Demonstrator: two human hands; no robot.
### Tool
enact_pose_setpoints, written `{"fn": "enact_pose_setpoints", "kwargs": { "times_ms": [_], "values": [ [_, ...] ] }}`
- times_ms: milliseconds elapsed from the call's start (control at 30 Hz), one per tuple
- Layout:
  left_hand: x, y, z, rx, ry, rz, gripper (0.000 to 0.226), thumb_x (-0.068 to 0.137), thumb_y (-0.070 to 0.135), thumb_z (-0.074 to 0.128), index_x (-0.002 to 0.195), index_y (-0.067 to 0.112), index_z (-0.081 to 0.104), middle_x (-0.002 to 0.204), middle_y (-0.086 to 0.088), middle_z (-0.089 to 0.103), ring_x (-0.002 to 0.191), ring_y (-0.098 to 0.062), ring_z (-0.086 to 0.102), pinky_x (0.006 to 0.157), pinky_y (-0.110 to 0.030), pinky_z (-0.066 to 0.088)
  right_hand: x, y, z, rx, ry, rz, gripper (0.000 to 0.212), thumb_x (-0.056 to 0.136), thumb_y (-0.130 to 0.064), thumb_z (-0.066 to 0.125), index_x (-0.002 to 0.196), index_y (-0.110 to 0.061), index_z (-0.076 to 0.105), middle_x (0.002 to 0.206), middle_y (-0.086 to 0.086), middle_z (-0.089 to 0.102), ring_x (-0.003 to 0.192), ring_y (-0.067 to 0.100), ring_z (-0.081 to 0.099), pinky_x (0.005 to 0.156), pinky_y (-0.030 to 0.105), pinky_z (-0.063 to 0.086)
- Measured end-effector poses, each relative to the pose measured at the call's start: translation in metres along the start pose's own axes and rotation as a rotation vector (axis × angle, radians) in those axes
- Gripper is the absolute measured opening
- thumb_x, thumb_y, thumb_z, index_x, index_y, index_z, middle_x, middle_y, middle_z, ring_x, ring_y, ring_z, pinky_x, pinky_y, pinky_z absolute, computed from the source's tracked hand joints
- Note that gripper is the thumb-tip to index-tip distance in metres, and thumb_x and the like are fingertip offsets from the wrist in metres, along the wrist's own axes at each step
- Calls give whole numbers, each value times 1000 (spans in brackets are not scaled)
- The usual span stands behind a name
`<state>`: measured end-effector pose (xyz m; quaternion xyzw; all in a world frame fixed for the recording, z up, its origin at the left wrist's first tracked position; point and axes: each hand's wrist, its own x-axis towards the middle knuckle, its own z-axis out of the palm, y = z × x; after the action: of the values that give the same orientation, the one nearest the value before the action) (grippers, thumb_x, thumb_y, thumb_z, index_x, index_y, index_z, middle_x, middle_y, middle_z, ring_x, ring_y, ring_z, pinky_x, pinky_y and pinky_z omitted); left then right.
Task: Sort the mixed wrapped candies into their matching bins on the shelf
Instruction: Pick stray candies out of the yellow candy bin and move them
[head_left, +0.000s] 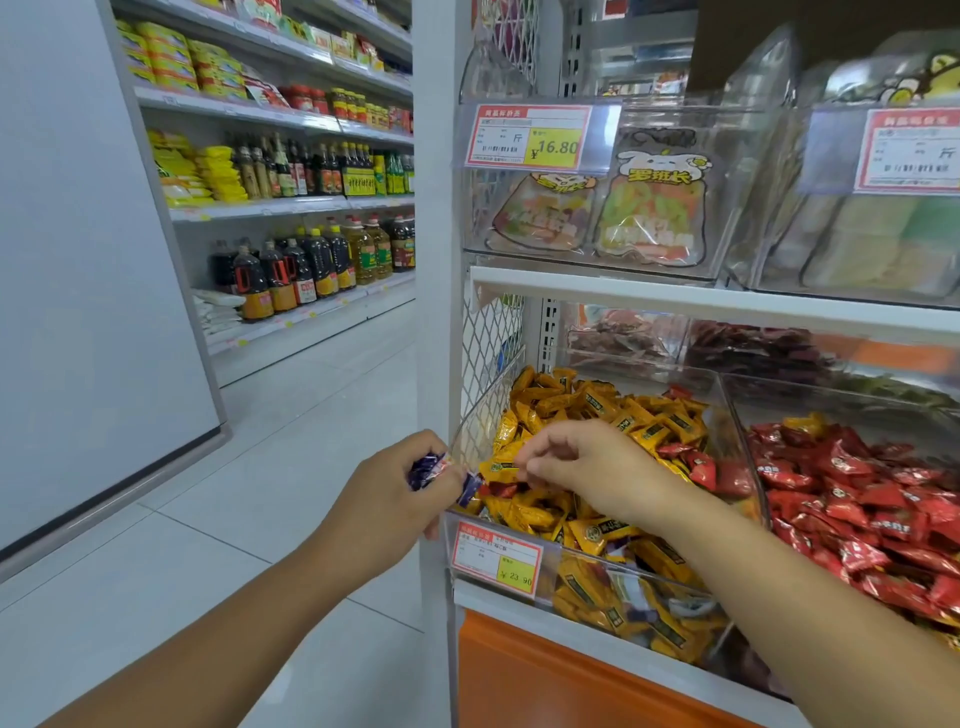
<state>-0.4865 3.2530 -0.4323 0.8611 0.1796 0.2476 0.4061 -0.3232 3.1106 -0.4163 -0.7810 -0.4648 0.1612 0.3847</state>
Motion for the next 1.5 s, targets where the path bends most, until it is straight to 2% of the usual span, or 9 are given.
{"fn": "enact_pose_setpoints", "kwargs": {
  "times_ms": [133,333,467,533,733,900,1033,1267,1500],
  "values": [
    [0,-5,-8,-68,-6,-33,6,90,14,55,87,19,57,74,1,67,51,-10,57,55,-27,49,12,4,23,-197,-148,-33,21,90,-24,66,111,-26,70,105,-13,66,94,2,58,80,16,44],
    [-2,-3,-9,-123,-16,-49,17,88,13,57,84,25,67,85,9,71,52,-7,57,54,-18,48,23,2,31,-447,-269,-72,39,92,-17,56,130,-28,58,113,-10,48,99,4,41,82,20,34],
    [-5,2,-10,-157,-22,-41,15,86,12,58,81,23,68,85,5,72,50,-7,55,54,-21,49,22,3,35,-483,-137,-95,19,88,-23,65,107,-22,69,86,-17,47,89,6,45,67,18,39],
    [-6,4,-11,-157,-7,-31,14,87,12,59,81,20,68,74,2,70,49,-7,53,52,-21,48,21,7,36,-501,-53,-103,7,86,-23,65,91,-19,69,89,-9,59,86,12,54,72,31,48],
    [-2,4,-6,-150,2,-18,5,83,33,71,86,30,70,69,8,65,52,-4,56,52,-19,48,8,0,12,-129,119,-112,5,89,-22,67,83,-20,67,79,-12,63,67,-4,54,58,11,38],
    [1,6,8,-110,-88,-19,29,78,46,72,105,38,68,89,15,66,64,6,58,55,-11,43,-9,-23,-1,175,101,-151,5,85,-18,71,85,-13,69,74,-5,64,66,2,55,63,13,46],
    [1,8,5,-82,-116,-4,12,87,38,65,87,27,69,66,14,63,55,1,55,53,-17,44,-11,-27,0,195,40,-107,9,89,-19,66,90,-14,73,83,2,72,76,10,66,70,18,54],
    [-2,-6,-20,-56,-32,-85,25,98,26,51,78,28,67,85,1,70,50,-8,56,52,-21,48,17,6,21,-286,-19,-19,16,94,-22,60,104,-23,72,103,-11,66,89,0,54,84,22,43],
    [-3,-11,-29,-98,-44,-117,30,96,16,45,106,40,60,87,7,65,67,-10,61,55,-16,48,43,17,40,-540,-123,-31,46,82,-30,73,126,-30,59,125,-2,55,115,18,51,93,29,43]
  ]
}}
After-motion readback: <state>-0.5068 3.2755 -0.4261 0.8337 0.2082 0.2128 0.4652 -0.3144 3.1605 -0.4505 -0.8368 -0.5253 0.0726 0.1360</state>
